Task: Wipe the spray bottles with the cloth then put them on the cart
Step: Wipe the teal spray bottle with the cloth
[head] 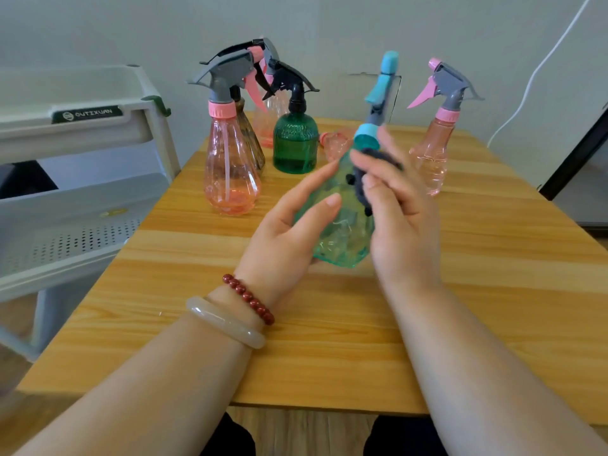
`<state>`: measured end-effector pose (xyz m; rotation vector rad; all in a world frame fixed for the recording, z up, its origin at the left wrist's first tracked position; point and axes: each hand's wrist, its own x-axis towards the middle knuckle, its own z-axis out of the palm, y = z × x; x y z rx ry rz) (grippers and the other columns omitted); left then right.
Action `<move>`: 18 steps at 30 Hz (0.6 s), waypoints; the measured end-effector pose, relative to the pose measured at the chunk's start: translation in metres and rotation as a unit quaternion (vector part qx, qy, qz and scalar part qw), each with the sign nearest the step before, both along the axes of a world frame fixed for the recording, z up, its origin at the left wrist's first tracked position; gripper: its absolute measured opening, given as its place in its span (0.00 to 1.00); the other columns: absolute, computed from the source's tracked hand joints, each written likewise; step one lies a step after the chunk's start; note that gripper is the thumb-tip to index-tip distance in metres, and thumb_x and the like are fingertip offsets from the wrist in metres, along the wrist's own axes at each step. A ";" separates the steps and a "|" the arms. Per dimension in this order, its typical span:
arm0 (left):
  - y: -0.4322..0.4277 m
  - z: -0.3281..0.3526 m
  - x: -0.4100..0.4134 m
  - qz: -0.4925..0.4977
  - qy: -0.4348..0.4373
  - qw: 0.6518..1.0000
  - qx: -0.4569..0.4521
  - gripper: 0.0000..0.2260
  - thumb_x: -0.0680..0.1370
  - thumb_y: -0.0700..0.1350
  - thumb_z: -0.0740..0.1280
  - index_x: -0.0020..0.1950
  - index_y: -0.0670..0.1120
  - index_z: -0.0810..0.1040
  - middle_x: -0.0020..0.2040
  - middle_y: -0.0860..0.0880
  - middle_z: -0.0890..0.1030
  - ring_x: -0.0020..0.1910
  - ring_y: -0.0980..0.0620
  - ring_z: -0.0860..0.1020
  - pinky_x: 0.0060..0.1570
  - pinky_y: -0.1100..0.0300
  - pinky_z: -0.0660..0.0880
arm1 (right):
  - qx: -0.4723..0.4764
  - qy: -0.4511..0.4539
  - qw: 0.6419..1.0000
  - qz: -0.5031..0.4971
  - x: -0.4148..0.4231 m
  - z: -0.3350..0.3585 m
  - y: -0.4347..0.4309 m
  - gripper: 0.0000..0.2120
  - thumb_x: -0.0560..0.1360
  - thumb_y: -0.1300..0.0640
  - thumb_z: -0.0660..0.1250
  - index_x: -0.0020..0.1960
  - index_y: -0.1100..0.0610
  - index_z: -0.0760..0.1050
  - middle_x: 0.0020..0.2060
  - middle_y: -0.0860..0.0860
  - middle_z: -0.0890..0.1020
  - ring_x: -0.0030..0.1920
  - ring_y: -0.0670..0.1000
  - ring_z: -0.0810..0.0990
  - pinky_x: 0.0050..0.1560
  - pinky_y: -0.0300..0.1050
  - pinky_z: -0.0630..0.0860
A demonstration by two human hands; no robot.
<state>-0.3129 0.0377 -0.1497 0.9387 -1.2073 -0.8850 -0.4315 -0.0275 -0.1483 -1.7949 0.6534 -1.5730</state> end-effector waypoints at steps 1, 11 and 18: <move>-0.005 -0.006 0.003 0.018 0.015 1.000 0.006 0.18 0.79 0.49 0.66 0.68 0.60 0.72 0.63 0.64 0.79 0.63 0.65 0.76 0.63 0.65 0.74 | -0.023 0.026 0.999 0.018 0.002 -0.002 0.004 0.13 0.78 0.61 0.62 0.58 0.49 0.79 0.69 0.47 0.73 0.75 0.46 0.64 0.74 0.44 0.62; -0.006 -0.012 0.004 0.019 -0.031 0.999 0.010 0.19 0.75 0.52 0.69 0.66 0.60 0.76 0.68 0.54 0.77 0.69 0.53 0.74 0.68 0.43 0.71 | 0.046 -0.009 0.999 -0.018 -0.003 0.003 -0.007 0.15 0.80 0.54 0.60 0.59 0.35 0.76 0.73 0.44 0.67 0.76 0.42 0.60 0.75 0.44 0.60; -0.006 0.001 0.012 -0.025 0.229 0.973 0.025 0.18 0.82 0.47 0.59 0.73 0.53 0.70 0.65 0.45 0.79 0.63 0.42 0.79 0.60 0.37 0.76 | 0.074 -0.040 0.981 0.177 0.010 -0.004 0.006 0.15 0.78 0.59 0.62 0.58 0.46 0.81 0.71 0.47 0.72 0.73 0.45 0.66 0.67 0.38 0.69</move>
